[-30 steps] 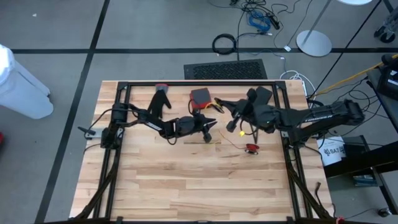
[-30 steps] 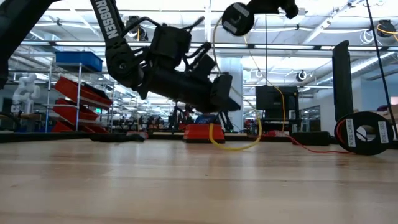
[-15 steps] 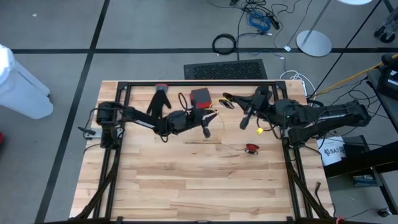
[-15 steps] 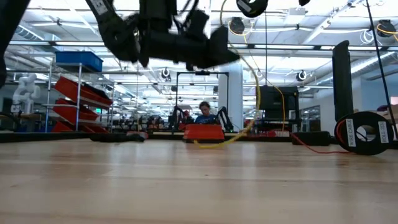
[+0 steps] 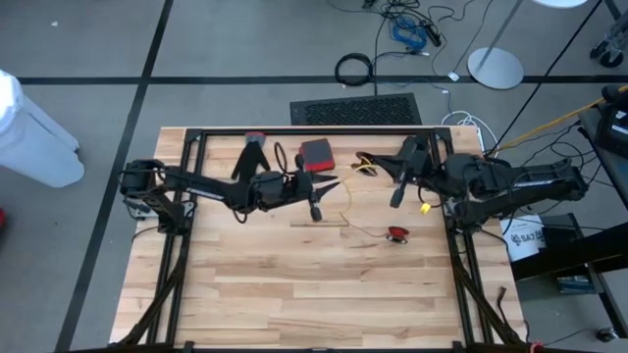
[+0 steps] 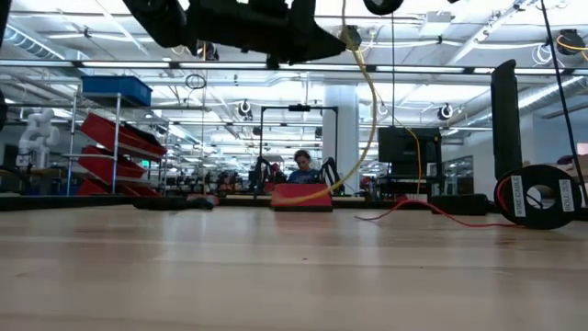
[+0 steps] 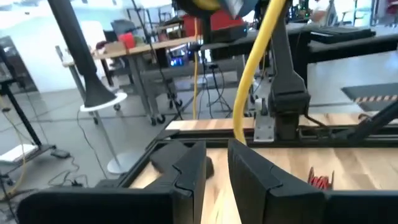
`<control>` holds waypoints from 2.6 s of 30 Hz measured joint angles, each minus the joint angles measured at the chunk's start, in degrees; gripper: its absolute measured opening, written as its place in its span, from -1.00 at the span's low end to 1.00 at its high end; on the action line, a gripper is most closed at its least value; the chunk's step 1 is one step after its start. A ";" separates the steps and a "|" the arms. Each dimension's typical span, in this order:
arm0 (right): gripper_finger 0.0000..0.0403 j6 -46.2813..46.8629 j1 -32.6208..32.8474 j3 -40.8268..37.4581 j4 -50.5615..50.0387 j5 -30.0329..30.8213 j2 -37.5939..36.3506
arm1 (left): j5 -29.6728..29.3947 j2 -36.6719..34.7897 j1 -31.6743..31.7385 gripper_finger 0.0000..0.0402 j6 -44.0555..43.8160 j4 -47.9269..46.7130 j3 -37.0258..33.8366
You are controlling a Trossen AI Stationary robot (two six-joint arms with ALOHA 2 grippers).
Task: Coil cords
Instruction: Coil the yellow wire onto the spool
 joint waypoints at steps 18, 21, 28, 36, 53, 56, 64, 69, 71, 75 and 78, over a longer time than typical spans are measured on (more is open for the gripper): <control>-1.00 -0.11 -0.09 0.00 5.26 0.50 0.67 | -1.45 -0.02 -5.48 -0.62 3.13 13.26 0.39; -1.00 -0.11 -0.09 0.00 5.30 0.50 1.10 | -2.53 -0.02 -6.25 -0.62 4.19 13.23 0.39; -1.00 -0.11 -0.09 0.00 5.31 0.50 2.72 | -11.96 -0.02 -6.82 -0.62 6.89 12.71 0.39; -1.00 -0.11 -0.09 0.00 5.35 0.52 2.90 | -15.46 0.00 -7.77 -0.36 7.27 9.94 0.39; -1.00 0.19 -0.02 0.00 5.28 0.48 2.90 | -6.89 6.02 -3.16 -0.19 -4.92 11.92 0.39; -1.00 0.36 -0.02 0.00 5.02 0.42 2.90 | -7.08 6.38 -2.60 -0.19 -4.89 13.66 0.39; -1.00 0.96 -0.02 0.06 4.47 0.28 3.99 | -7.28 6.38 -0.15 -0.25 -4.92 14.38 0.39; -1.00 0.97 -0.02 0.07 4.47 0.24 5.11 | -6.02 6.38 0.59 -0.50 -4.89 14.06 0.39; -1.00 0.96 -0.02 0.07 4.54 0.24 5.22 | -5.93 6.38 0.61 -0.66 -4.86 13.17 0.39; -1.00 1.33 -0.02 0.05 4.45 0.24 5.22 | -5.77 6.38 0.72 -0.94 -3.08 11.43 0.39; -1.00 2.06 -0.02 0.05 3.59 0.07 5.22 | -5.95 6.35 0.79 -0.94 -1.35 12.21 0.39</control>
